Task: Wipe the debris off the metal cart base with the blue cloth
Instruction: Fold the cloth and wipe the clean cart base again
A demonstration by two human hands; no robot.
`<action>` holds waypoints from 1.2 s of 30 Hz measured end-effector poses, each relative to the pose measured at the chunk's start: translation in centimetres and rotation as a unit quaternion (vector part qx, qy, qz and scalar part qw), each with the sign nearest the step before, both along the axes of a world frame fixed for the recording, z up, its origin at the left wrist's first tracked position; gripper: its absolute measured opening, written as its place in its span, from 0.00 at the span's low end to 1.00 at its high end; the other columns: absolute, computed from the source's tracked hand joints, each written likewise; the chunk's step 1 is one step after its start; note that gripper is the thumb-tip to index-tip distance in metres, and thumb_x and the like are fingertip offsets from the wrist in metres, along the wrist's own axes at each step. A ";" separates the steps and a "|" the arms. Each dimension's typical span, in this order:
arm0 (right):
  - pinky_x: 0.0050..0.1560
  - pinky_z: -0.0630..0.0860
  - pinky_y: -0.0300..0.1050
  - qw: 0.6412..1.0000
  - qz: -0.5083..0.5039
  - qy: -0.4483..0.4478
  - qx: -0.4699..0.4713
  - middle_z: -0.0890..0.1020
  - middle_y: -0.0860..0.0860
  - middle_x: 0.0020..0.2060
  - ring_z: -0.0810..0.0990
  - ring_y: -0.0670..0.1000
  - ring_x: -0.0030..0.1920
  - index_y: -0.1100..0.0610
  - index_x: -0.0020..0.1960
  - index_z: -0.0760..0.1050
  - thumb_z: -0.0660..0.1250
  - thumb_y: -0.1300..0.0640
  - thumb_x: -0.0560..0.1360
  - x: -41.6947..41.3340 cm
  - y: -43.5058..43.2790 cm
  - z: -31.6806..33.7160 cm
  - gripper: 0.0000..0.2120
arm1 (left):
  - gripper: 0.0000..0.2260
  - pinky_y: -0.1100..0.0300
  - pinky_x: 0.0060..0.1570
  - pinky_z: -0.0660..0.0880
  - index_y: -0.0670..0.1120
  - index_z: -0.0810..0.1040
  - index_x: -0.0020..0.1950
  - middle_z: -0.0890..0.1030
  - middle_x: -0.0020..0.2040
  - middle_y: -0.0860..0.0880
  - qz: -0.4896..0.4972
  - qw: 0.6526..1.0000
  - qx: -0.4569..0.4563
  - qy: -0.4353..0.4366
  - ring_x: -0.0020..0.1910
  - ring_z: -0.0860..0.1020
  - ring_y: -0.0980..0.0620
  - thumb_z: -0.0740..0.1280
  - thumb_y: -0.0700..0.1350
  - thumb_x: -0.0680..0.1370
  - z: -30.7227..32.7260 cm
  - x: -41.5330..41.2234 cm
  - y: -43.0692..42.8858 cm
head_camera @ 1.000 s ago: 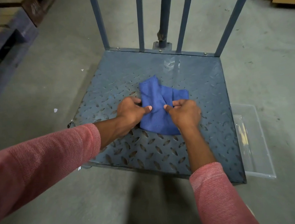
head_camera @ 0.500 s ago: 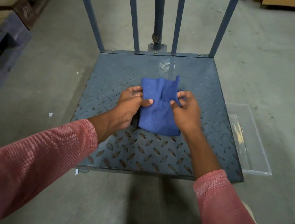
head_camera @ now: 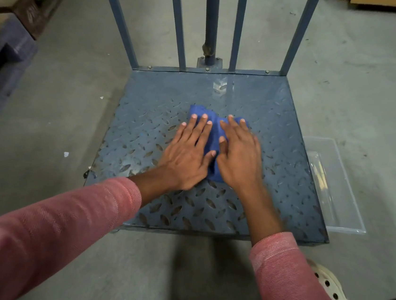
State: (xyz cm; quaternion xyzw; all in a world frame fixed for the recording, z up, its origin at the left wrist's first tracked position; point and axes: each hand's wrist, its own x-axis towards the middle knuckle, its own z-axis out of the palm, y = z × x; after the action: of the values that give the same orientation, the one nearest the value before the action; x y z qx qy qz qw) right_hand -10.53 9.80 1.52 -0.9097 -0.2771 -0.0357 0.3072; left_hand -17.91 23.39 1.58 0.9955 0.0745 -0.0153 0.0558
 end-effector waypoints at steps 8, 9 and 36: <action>0.81 0.44 0.55 0.984 0.018 0.056 -0.166 0.49 0.47 0.83 0.42 0.50 0.82 0.50 0.83 0.51 0.46 0.47 0.86 0.6 0.0 -1.8 0.26 | 0.33 0.50 0.82 0.34 0.42 0.38 0.85 0.37 0.85 0.44 0.008 0.998 0.002 0.061 0.84 0.36 0.47 0.39 0.60 0.85 -0.8 0.8 0.2; 0.81 0.44 0.55 0.985 0.015 0.050 -0.164 0.50 0.48 0.83 0.43 0.51 0.83 0.51 0.83 0.52 0.48 0.48 0.86 0.9 0.0 -1.4 0.26 | 0.34 0.50 0.83 0.35 0.42 0.38 0.85 0.38 0.86 0.44 0.006 0.999 0.004 0.044 0.85 0.37 0.47 0.37 0.60 0.83 -0.5 0.8 0.3; 0.80 0.45 0.62 0.995 -0.031 -0.036 -0.088 0.62 0.49 0.80 0.51 0.53 0.82 0.47 0.75 0.70 0.57 0.39 0.81 -7.1 -3.6 -3.0 0.25 | 0.27 0.43 0.83 0.45 0.61 0.46 0.85 0.44 0.87 0.51 -0.016 0.995 -0.041 0.092 0.85 0.44 0.46 0.45 0.63 0.86 0.3 5.3 4.6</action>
State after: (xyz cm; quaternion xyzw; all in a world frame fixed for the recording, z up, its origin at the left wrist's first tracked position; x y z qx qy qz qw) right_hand -17.68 6.18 -1.51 -0.9396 -0.2618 -0.0533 0.2142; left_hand -12.57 27.95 1.87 0.9879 0.0628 -0.1103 0.0888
